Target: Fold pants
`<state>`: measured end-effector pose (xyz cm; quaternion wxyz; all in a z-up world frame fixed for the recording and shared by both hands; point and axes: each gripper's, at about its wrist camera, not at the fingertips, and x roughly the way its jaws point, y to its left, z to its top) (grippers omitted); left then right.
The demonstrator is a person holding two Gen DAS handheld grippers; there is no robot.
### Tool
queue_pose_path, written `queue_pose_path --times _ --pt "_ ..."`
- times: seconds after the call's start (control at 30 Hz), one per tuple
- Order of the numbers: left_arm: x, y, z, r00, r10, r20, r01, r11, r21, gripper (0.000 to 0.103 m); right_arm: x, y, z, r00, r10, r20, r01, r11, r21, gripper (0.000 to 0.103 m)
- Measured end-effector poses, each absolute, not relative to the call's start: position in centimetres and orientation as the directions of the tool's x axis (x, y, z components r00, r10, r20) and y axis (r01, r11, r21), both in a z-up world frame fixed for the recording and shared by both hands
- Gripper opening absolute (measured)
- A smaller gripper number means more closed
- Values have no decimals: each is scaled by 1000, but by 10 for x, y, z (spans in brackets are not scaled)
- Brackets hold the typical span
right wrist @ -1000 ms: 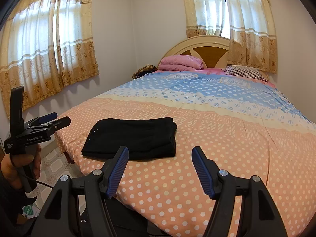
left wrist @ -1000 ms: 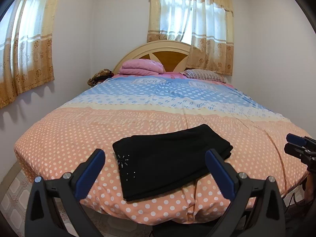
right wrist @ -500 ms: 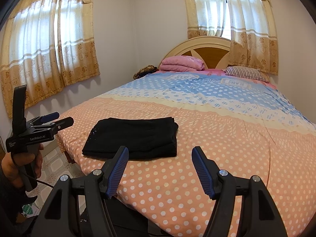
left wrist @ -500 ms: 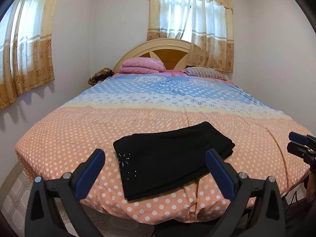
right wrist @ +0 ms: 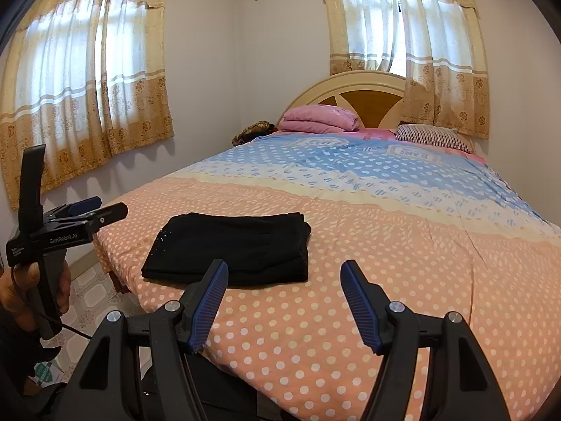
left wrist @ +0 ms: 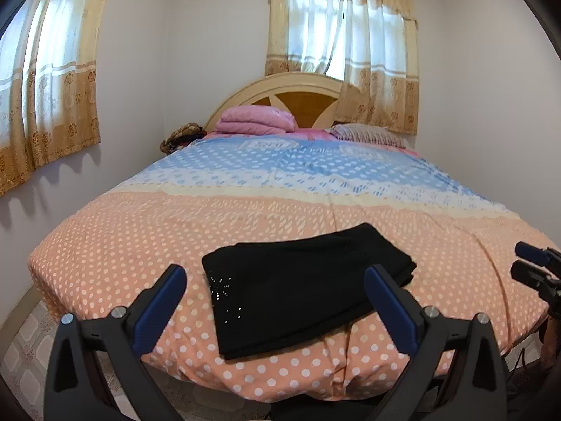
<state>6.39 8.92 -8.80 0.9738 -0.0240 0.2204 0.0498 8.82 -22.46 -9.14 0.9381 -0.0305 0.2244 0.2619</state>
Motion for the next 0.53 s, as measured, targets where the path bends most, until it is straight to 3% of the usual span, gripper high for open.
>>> queue_pose_path --times 0.53 --pt "63 86 -93 899 99 -427 -114 993 -9 103 90 -224 -96 759 470 -450 -498 865 64 68"
